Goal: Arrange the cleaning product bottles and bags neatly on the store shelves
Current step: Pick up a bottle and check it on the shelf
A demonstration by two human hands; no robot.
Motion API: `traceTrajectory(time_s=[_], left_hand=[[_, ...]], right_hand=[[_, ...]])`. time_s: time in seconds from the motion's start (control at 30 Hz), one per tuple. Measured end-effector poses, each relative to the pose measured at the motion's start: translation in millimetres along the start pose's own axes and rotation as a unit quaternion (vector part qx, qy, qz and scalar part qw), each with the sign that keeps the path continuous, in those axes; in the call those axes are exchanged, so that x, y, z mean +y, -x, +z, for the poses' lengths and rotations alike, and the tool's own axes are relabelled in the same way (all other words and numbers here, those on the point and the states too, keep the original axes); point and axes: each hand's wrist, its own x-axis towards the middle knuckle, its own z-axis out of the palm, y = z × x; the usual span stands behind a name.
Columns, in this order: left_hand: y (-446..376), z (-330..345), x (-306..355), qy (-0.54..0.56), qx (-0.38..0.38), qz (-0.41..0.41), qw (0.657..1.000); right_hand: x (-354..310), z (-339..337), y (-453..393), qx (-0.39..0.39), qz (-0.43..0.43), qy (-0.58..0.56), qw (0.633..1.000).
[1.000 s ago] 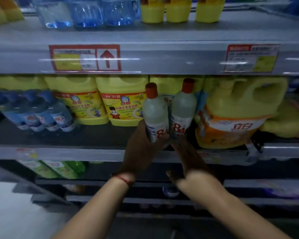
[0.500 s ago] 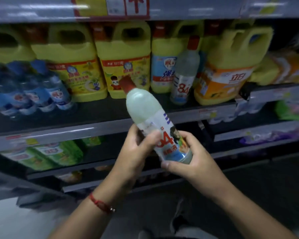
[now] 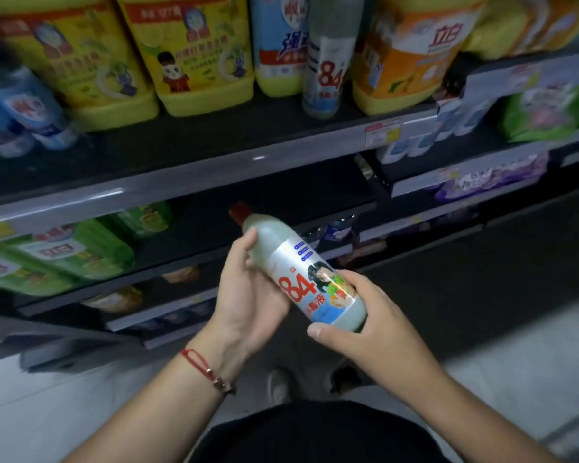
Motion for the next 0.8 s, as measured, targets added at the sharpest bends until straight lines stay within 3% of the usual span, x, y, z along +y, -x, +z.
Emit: traceTrajectory(time_s=[0.13, 0.23, 0.47, 0.53, 0.67, 0.8], left_hand=[[3.0, -1.4, -6.3, -0.151, -0.001, 0.016, 0.988], [4.6, 0.6, -12.5, -0.282, -0.027, 0.043, 0.958], [4.6, 29.0, -22.6, -0.423, -0.057, 0.108, 0.898], [4.6, 41.2, -27.4, -0.491, -0.062, 0.140, 0.858], [1.6, 70.2, -41.4, -0.637, -0.082, 0.190, 0.743], [-9.9, 98.1, -58.9, -0.683, -0.101, 0.205, 0.694]], right_hand=[[12.3, -0.8, 6.3, -0.008, 0.040, -0.011, 0.999], [19.2, -0.6, 9.4, -0.024, 0.072, -0.019, 0.997], [33.9, 0.4, 7.9, -0.038, 0.120, -0.050, 0.991], [34.8, 0.3, 4.6, -0.040, 0.125, -0.096, 0.987], [34.8, -3.7, 0.9, -0.025, 0.091, -0.203, 0.975], [46.3, -27.4, 5.3, -0.009, 0.087, -0.272, 0.958]])
